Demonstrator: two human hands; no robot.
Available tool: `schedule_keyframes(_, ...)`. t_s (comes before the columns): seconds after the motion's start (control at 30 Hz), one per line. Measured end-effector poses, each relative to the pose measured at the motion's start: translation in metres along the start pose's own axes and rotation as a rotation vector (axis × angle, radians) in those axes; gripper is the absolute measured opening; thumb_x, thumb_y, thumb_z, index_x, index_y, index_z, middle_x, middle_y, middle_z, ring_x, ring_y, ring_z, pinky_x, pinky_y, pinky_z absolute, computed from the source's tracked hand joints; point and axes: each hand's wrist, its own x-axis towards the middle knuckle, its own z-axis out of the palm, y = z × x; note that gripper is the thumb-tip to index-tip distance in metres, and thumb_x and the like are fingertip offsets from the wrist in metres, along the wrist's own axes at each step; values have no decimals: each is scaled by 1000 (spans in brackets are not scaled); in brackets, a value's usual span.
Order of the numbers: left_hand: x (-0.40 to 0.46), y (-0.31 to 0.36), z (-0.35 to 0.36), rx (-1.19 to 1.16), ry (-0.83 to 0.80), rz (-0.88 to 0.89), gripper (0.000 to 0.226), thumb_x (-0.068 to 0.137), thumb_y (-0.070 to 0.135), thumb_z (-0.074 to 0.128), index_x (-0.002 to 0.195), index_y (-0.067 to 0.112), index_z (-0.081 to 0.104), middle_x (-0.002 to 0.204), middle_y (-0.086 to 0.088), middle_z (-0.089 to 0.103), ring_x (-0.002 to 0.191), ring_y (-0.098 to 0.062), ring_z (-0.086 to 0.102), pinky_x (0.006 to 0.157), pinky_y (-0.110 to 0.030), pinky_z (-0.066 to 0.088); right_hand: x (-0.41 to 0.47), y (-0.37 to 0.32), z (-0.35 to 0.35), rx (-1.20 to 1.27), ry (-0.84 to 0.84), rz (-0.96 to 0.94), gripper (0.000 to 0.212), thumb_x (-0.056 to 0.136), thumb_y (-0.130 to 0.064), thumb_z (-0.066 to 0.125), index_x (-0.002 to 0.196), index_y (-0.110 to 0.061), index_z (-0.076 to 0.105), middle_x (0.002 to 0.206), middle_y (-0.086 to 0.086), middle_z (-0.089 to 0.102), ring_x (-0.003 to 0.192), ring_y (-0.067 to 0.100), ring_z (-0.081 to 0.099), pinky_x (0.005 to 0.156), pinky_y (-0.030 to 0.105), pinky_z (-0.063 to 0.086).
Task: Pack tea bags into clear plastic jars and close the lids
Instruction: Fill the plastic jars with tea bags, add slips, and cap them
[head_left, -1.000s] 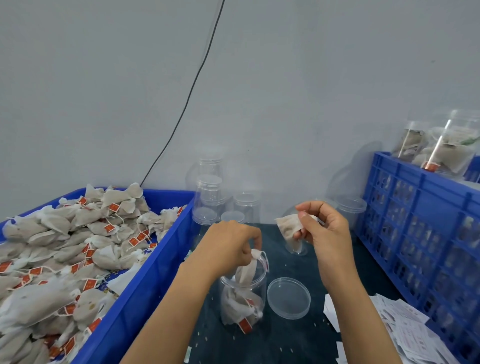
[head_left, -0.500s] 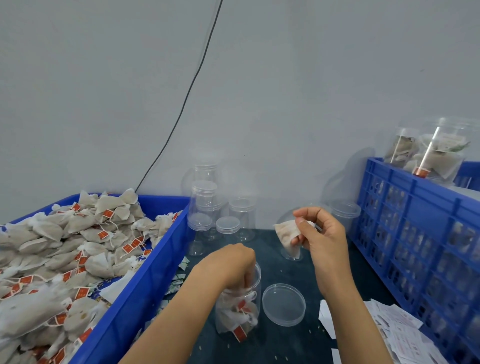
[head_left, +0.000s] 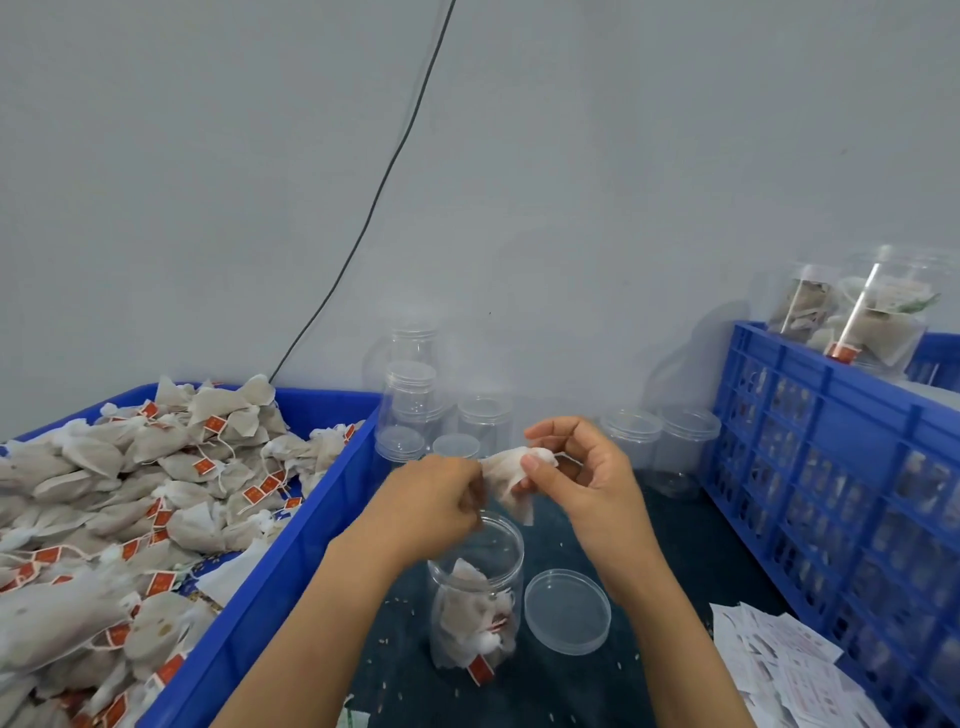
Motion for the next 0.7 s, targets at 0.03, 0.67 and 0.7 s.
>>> schedule_keyframes(0.03,-4,-4,-1,23,39,3,27,87,23,59,114,25,57,107,5,67,98,-16,61,86,-37,51,0,1,3,-21,-14,1,15,86,1,65,95,-10,63,85,4,65,70,14,68,69,25,58)
schedule_keyframes(0.67,5,12,27,297,94,-14,48,85,38,68,120,15,44,113,-8,63,101,-28,62,75,-32,42,-1,24,12,-519,-134,61,19,89,1,58,88,-16,66,86,-10,67,75,3,64,71,14,50)
schedule_keyframes(0.7,7,12,29,276,80,-27,51,84,40,69,119,15,43,112,-7,63,101,-28,62,77,-34,44,0,24,11,-541,-139,63,22,89,2,56,85,-18,65,83,-12,67,72,1,63,68,12,48)
